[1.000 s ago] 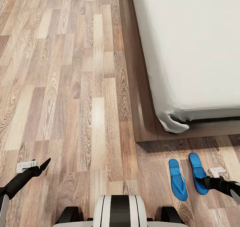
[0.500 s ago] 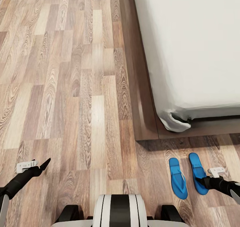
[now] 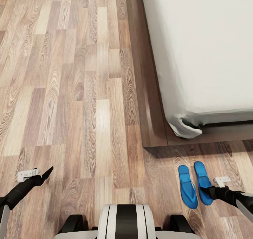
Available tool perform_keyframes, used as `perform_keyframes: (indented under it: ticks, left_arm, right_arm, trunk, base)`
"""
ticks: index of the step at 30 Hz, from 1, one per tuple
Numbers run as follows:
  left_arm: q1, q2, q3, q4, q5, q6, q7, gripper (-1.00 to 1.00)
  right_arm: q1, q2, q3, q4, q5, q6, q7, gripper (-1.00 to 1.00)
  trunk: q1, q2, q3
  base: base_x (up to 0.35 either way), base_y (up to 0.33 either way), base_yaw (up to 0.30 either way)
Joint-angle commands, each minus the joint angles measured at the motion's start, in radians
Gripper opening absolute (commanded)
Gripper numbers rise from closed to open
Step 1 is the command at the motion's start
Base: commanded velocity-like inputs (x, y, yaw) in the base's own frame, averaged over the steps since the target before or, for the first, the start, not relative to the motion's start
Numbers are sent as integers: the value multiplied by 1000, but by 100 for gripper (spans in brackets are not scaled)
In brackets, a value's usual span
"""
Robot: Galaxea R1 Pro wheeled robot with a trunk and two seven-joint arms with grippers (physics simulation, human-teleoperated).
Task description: In the bedroom, move the book from the bed onto either nightstand, and place the two sandals side by side next to the bed.
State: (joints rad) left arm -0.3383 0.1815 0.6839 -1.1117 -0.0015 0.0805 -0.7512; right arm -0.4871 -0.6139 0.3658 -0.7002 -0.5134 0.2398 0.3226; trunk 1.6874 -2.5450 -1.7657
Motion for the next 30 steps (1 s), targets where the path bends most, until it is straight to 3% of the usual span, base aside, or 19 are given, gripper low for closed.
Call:
perform_keyframes:
  ticks: [1,6,30]
  left_arm:
    - [-1,0,2,-1,0,8,-7,100]
    - [-1,0,3,-1,0,8,-7,100]
    - [-1,0,2,-1,0,8,-7,100]
  right_arm:
    - [-1,-1,4,-1,-9,4,0,-100]
    - [-1,-1,4,-1,-9,4,1,-100]
    - [-1,-1,4,-1,-10,4,1,-100]
  trunk:
    - [0,0,0]
    - [1,-1,-12]
    - [2,-1,-20]
  base:
    - [0,0,0]
    - [0,0,0]
    - [0,0,0]
